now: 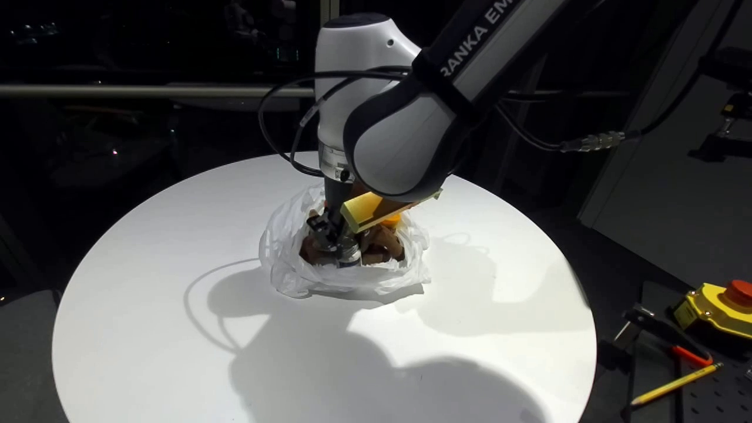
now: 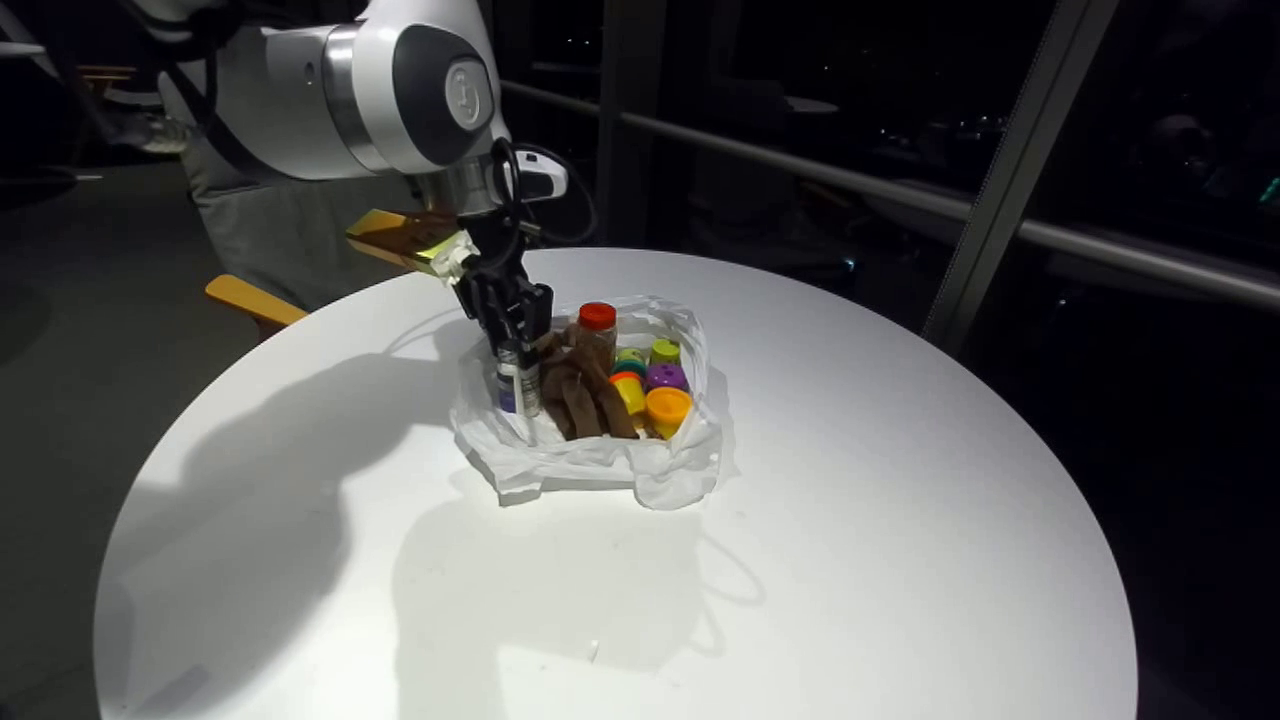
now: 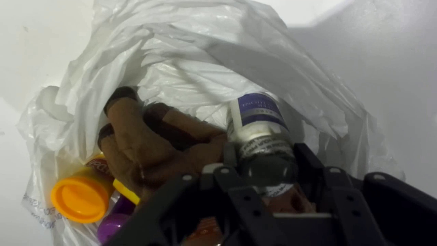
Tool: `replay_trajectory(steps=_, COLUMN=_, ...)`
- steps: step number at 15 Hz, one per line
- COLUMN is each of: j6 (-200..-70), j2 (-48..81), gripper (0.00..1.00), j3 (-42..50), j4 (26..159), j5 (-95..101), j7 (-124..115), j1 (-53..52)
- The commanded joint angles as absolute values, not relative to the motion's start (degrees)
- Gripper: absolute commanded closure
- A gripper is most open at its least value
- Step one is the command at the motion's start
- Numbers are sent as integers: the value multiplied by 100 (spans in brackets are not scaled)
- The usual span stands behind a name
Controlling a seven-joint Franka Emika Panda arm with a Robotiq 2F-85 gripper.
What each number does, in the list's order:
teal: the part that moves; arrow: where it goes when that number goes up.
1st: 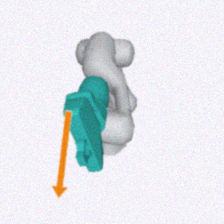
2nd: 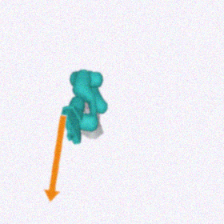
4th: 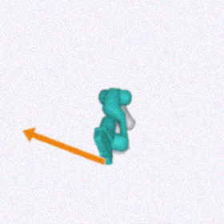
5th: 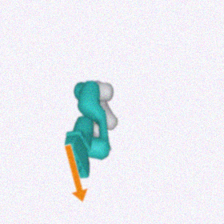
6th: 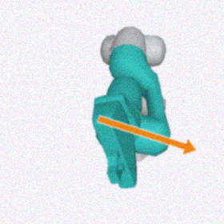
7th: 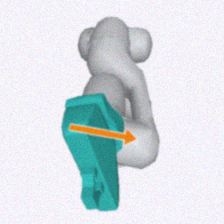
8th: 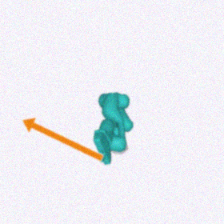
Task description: Pick up the objects from the plastic and put them on the table
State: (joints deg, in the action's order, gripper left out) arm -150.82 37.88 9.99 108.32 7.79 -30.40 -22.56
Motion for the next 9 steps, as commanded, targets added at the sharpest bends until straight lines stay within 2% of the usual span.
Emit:
replay_trajectory(steps=1, j6=-14865, j2=3442, gripper=81, j3=865, j4=11001, j5=750, j7=-3047, j1=-2189)
replay_trajectory(steps=9, j6=-15063, j2=1732, gripper=81, j3=1544, j4=12467, j5=1697, j7=-3562, j1=-2215)
